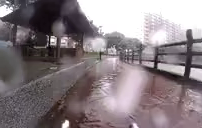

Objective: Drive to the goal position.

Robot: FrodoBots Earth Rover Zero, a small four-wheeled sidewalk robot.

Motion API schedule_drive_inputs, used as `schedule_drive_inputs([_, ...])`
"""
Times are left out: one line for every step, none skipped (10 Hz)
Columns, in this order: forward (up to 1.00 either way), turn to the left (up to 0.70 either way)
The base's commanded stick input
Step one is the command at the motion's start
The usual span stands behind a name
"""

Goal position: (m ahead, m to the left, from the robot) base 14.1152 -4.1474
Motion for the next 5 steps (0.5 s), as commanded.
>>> schedule_drive_inputs([0.7,0.0])
schedule_drive_inputs([0.7,0.0])
schedule_drive_inputs([0.7,0.0])
schedule_drive_inputs([0.7,0.0])
schedule_drive_inputs([0.7,0.0])
